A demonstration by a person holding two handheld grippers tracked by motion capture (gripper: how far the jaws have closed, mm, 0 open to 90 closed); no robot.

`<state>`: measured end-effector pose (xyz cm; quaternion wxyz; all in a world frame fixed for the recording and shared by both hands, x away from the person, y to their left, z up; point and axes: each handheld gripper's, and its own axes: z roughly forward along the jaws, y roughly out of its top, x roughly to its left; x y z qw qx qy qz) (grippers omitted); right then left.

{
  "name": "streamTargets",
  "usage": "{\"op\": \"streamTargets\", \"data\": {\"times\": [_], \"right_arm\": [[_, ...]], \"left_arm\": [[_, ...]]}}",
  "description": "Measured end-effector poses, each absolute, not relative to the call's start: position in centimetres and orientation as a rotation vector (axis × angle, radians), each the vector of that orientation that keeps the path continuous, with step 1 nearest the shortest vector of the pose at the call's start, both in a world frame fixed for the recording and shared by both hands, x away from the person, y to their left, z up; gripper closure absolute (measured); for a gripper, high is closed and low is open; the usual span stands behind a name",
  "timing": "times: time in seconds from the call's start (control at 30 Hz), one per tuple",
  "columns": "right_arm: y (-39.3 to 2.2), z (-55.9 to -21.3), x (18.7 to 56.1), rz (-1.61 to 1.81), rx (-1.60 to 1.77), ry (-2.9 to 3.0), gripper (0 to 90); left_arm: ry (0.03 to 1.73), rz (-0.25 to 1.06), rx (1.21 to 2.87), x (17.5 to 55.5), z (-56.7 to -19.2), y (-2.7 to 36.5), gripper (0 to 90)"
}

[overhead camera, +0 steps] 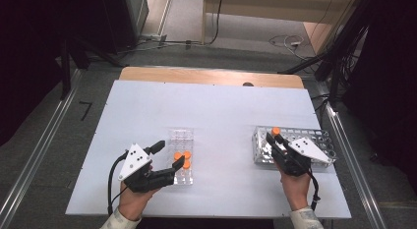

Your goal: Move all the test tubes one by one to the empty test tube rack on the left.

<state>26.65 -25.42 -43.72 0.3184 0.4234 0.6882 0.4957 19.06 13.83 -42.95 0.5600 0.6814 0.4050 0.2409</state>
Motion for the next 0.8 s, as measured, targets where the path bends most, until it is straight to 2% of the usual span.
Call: {"op": "streamTargets", "data": {"times": [0.4, 0.8], "right_arm": [[-25.6, -41.8, 24.8, 1.366, 1.054, 1.802, 71.7], [-23.1, -42.3, 22.6, 1.397, 0.956, 1.937, 71.8]], "left_arm": [[0.941, 0.574, 1.598, 18.9, -42.8, 13.8, 22.3], [0.916, 0.566, 1.606, 18.6, -42.6, 13.5, 22.4]]}}
